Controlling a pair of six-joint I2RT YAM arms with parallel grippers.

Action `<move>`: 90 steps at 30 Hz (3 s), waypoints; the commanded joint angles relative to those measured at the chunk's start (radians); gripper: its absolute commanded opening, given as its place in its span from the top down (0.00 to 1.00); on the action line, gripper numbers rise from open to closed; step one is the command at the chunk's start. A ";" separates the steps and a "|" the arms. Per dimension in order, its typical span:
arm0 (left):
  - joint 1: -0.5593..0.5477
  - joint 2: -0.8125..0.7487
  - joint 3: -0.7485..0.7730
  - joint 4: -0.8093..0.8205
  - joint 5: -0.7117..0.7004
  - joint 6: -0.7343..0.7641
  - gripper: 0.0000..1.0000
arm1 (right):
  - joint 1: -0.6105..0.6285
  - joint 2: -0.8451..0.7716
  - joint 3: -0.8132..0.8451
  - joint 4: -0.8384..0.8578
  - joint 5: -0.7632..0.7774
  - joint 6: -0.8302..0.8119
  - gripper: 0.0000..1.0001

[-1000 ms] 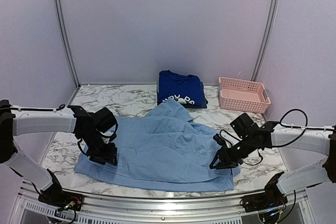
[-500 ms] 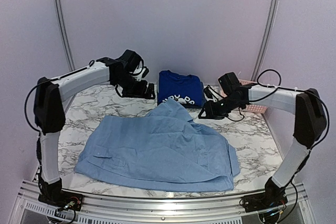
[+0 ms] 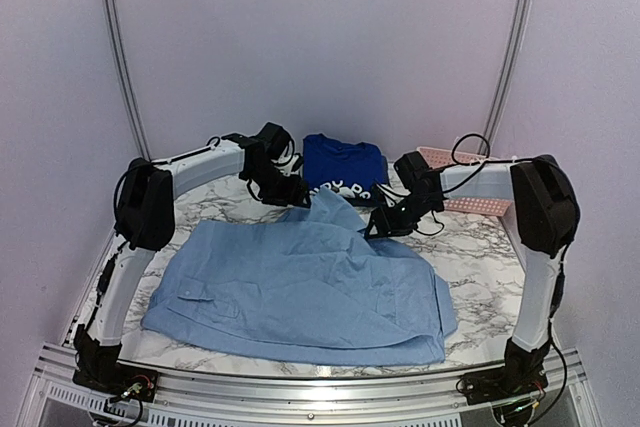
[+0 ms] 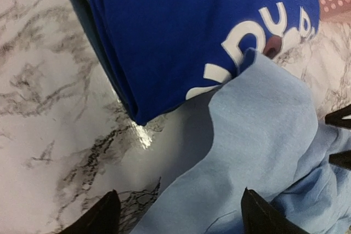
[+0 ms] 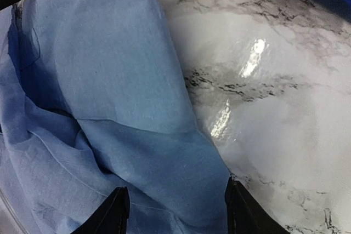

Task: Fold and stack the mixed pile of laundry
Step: Smooth out the 1/3-folded shirt at the center of the board, then pick up the 1/3-folded shirt from the center of the board.

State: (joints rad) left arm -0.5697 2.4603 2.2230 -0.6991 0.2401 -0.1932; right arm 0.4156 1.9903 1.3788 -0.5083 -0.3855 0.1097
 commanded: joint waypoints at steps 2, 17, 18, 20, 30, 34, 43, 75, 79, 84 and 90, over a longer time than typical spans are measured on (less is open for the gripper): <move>-0.006 0.024 0.025 0.019 0.115 -0.011 0.43 | -0.005 0.024 0.018 -0.010 -0.036 -0.042 0.45; 0.003 -0.274 0.007 0.128 0.040 -0.034 1.00 | -0.020 -0.073 -0.054 0.024 0.020 -0.045 1.00; 0.005 -0.291 0.007 0.138 0.034 -0.038 1.00 | -0.021 -0.090 -0.065 0.033 0.030 -0.039 1.00; 0.005 -0.327 0.007 0.154 0.018 -0.045 1.00 | -0.029 -0.119 -0.085 0.049 0.053 -0.024 1.00; 0.043 -0.361 -0.006 0.251 0.091 -0.158 1.00 | -0.034 -0.286 -0.219 0.161 0.129 0.003 1.00; 0.042 -0.327 -0.011 0.311 0.182 -0.351 1.00 | -0.034 -0.313 -0.223 0.146 0.059 -0.048 0.67; 0.007 -0.296 -0.109 0.563 0.089 -0.742 1.00 | -0.034 -0.303 -0.217 0.201 0.044 -0.049 0.48; 0.431 -0.503 -0.557 0.278 -0.058 -0.392 0.01 | -0.129 0.004 -0.023 0.122 -0.048 -0.074 0.37; 0.453 -0.546 -0.672 0.213 -0.059 -0.292 0.01 | -0.135 0.022 -0.036 0.102 -0.179 -0.108 0.40; 0.471 -0.599 -0.792 0.257 0.005 -0.294 0.01 | -0.194 0.029 -0.095 0.183 -0.354 -0.031 0.44; 0.478 -0.597 -0.812 0.269 0.004 -0.281 0.01 | -0.260 0.088 -0.085 0.252 -0.499 0.051 0.50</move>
State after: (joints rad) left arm -0.1013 1.9190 1.4006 -0.4343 0.2253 -0.5117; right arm 0.1982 2.0357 1.2705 -0.3313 -0.7357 0.0975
